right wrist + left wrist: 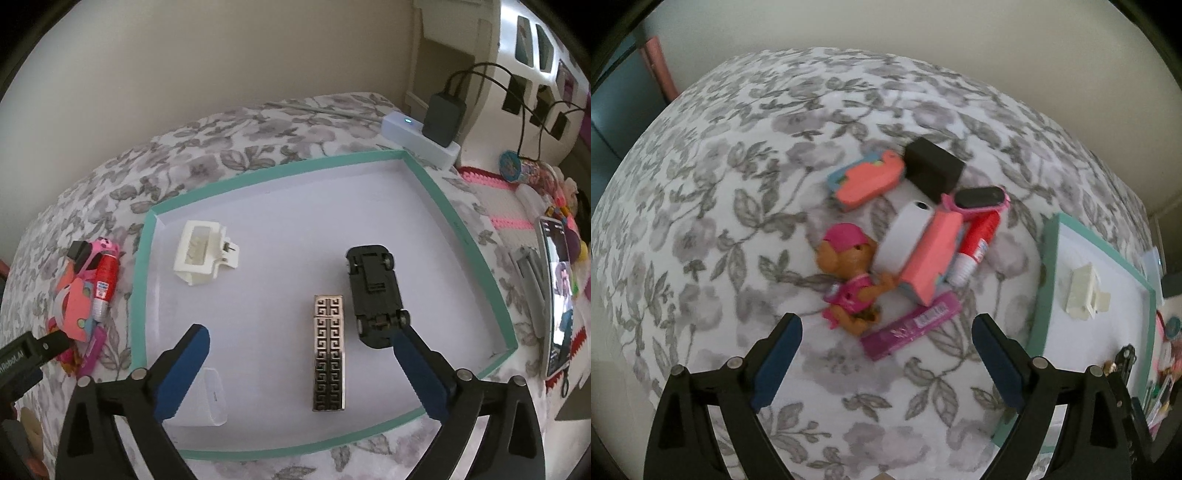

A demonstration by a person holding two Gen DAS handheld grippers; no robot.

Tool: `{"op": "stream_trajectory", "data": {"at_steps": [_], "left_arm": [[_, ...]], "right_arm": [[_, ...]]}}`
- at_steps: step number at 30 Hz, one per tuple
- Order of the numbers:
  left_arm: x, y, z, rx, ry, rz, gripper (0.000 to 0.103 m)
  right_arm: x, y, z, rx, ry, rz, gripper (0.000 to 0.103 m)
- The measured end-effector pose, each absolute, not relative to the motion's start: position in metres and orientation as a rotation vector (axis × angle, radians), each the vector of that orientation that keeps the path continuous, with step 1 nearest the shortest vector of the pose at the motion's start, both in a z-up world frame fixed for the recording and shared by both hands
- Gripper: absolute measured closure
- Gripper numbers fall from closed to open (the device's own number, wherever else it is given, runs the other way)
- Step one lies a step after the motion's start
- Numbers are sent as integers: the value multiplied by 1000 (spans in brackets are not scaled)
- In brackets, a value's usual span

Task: Organize rigid objects
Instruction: 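Move both tools back over the remaining pile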

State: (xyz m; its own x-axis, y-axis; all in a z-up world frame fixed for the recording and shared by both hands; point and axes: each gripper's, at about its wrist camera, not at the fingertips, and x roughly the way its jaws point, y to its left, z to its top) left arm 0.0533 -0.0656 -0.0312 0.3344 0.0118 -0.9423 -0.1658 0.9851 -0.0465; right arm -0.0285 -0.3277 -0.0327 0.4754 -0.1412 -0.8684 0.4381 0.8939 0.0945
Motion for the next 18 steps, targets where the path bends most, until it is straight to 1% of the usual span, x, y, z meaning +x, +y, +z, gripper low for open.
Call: {"op": "stream_trajectory", "data": {"at_steps": [7,11,18], "left_arm": [[55,-39,-29,-259,1233,146,10],[56,-30,-26,-281,1226,159,10],[57,-19,-20,-293,1206,169,10]], "right_arm": [[-24,-317,-20,337,958,-304,0],[-23,-309,-13,320,922,-284,0],[-15,-295,-15,279,962,-245,0]]}}
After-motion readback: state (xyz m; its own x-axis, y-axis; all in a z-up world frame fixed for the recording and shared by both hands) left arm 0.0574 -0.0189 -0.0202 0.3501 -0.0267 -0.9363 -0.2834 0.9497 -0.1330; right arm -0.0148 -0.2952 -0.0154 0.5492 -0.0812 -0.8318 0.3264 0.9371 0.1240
